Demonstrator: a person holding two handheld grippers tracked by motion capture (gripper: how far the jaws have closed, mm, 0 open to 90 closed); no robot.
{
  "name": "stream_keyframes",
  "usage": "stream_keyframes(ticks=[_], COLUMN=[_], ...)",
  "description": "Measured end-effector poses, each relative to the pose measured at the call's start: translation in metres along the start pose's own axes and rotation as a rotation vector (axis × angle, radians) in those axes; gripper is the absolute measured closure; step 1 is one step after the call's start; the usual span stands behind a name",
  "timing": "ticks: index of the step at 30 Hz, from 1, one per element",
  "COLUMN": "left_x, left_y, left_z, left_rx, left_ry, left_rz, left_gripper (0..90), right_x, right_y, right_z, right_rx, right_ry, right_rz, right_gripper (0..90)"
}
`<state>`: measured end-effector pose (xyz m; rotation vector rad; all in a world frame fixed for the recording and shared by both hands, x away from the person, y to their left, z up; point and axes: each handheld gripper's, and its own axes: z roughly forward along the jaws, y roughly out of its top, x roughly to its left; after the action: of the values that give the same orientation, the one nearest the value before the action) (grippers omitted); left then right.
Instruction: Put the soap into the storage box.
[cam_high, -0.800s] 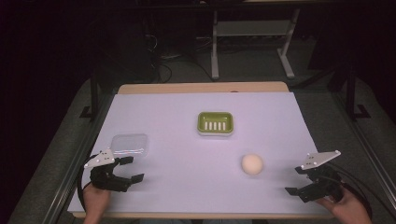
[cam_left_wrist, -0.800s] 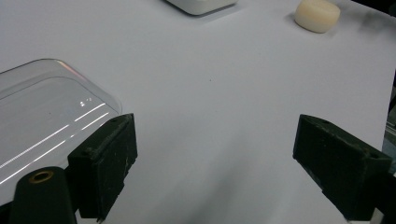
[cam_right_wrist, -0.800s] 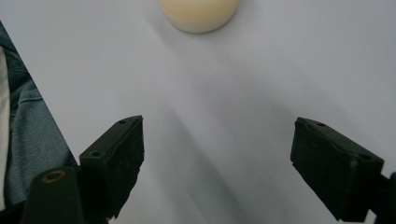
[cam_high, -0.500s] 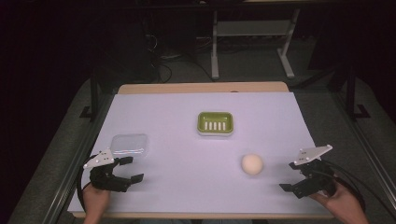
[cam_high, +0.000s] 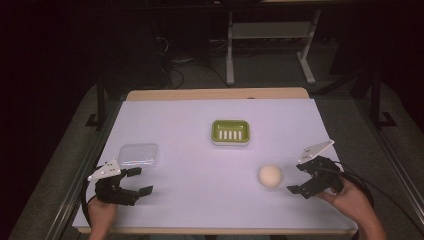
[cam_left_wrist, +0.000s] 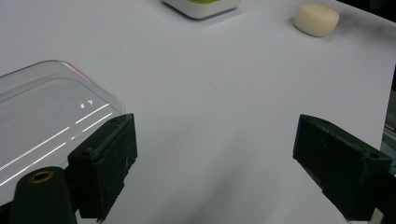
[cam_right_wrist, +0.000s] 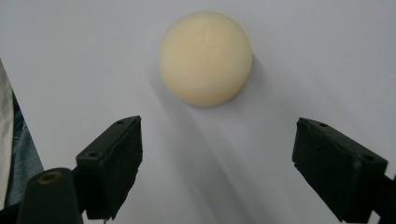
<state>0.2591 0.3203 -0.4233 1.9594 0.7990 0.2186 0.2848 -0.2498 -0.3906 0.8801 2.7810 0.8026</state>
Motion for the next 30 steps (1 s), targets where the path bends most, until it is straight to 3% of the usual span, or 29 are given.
stream_keyframes(ticks=[12,30], left_x=[0.001,0.002], left_y=[0.000,0.000], left_z=[-0.001,0.000], left_rx=[-0.002,0.001], left_ry=[-0.002,-0.004], left_rz=[0.002,0.003], left_gripper=[12.9,12.9], right_x=[-0.004,0.000], right_y=[0.031,0.052], right_z=[0.018,0.040], right_rx=[0.057,0.120], right_ry=[0.018,0.055], right_rz=[-0.058,-0.086], right_gripper=[15.2,14.8])
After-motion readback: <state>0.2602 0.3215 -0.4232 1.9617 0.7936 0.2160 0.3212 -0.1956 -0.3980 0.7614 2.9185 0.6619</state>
